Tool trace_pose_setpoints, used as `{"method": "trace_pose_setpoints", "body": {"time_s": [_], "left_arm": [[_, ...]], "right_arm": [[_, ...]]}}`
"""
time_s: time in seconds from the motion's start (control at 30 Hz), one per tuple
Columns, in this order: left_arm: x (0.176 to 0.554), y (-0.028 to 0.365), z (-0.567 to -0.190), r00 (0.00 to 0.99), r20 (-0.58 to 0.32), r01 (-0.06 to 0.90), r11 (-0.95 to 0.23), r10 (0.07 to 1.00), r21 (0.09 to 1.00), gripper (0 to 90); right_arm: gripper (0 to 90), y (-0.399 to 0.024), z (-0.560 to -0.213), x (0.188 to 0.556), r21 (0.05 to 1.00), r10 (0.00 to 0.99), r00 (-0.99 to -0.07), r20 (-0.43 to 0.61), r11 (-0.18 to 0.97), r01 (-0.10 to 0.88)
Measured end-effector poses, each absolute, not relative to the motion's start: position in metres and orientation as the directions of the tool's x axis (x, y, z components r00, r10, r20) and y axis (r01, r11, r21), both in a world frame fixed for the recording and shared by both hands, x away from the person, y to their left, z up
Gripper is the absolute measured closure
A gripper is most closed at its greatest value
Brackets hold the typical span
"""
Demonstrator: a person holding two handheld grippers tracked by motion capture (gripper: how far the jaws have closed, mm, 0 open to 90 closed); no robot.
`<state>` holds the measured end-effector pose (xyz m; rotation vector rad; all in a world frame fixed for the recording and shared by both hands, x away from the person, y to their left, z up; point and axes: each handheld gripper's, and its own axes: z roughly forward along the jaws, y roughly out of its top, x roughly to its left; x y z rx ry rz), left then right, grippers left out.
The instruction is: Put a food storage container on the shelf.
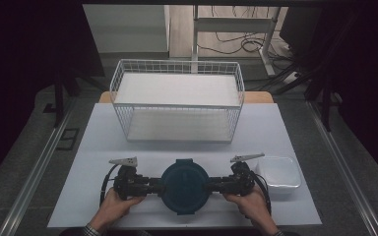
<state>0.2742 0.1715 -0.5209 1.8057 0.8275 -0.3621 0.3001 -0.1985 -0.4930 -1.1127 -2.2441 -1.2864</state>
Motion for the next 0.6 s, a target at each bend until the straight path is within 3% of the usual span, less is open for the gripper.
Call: {"method": "trace_pose_setpoints", "body": {"time_s": [0.1, 0.33, 0.6], "left_arm": [[0.275, 0.173, -0.523, 0.708, -0.608, 0.693, -0.188, 0.359, 0.696, 54.0], [0.265, 0.177, -0.531, 0.583, -0.708, 0.784, -0.048, 0.398, 0.619, 55.2], [0.254, 0.173, -0.529, 0.517, -0.733, 0.805, 0.038, 0.443, 0.591, 56.0]], "right_arm": [[54.5, -0.2, -0.495, 0.298, 0.582, 0.473, -0.632, 0.614, 0.271, 0.767], [55.3, -0.198, -0.494, 0.293, 0.575, 0.5, -0.598, 0.626, 0.222, 0.787], [55.8, -0.193, -0.49, 0.284, 0.573, 0.545, -0.563, 0.621, 0.176, 0.801]]}}
